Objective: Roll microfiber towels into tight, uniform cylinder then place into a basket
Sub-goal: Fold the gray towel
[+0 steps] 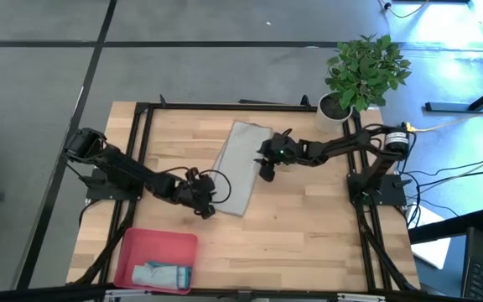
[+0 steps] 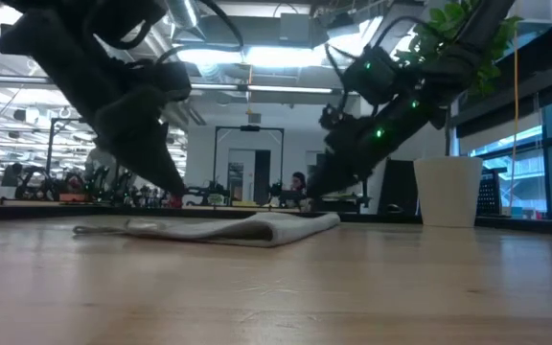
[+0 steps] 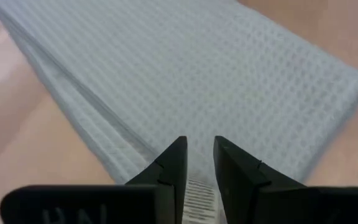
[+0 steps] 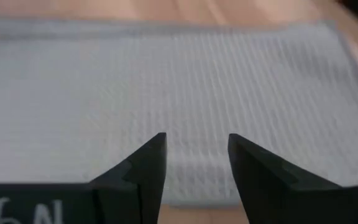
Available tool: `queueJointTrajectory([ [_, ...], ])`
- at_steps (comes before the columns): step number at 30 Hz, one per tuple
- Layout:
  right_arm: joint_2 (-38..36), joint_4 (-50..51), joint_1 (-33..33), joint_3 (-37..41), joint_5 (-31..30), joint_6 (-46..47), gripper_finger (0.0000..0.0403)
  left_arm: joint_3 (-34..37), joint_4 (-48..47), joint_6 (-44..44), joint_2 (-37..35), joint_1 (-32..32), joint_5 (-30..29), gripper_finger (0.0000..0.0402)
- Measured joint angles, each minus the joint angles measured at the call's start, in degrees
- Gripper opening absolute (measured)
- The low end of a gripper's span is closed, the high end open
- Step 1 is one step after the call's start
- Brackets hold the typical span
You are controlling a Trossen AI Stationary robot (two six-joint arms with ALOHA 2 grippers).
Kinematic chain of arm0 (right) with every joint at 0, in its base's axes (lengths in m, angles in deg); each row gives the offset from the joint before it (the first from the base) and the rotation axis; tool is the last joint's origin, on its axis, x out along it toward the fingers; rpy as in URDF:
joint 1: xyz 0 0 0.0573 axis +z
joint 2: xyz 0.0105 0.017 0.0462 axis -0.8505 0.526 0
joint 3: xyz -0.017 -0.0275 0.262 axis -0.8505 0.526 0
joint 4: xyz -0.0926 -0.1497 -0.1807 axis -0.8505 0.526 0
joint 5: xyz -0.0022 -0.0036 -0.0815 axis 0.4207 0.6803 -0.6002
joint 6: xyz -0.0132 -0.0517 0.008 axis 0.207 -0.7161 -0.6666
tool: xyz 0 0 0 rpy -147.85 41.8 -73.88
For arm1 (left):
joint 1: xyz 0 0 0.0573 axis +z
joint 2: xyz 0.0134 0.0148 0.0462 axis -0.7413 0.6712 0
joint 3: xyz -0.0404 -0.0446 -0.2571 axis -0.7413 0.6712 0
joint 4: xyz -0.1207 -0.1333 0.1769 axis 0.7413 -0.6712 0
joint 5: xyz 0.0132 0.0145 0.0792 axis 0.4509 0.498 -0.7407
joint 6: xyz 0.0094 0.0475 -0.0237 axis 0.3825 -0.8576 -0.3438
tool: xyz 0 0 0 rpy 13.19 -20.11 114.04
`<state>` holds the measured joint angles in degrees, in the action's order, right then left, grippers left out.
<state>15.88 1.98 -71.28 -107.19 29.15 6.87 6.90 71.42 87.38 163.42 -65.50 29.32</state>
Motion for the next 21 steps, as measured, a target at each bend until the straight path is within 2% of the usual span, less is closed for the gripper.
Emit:
queueJointTrajectory([
  [6,-1.6,0.4,4.6,-0.1,7.1,-3.4,0.0173,-0.3,-4.8,0.1,0.0,2.2,-0.6,0.0071],
  [11,-0.6,0.6,10.4,-0.1,10.3,-5.7,0.0173,0.0,-7.3,2.6,0.1,3.9,-1.4,0.0071],
  [16,1.5,-0.2,14.5,-0.1,10.2,-5.6,0.0173,1.2,-6.9,4.6,0.9,4.6,0.1,0.0071],
  [21,5.8,-3.5,15.6,-0.1,10.2,-5.4,0.0173,2.4,-5.1,5.6,1.8,4.4,1.1,0.0071],
])
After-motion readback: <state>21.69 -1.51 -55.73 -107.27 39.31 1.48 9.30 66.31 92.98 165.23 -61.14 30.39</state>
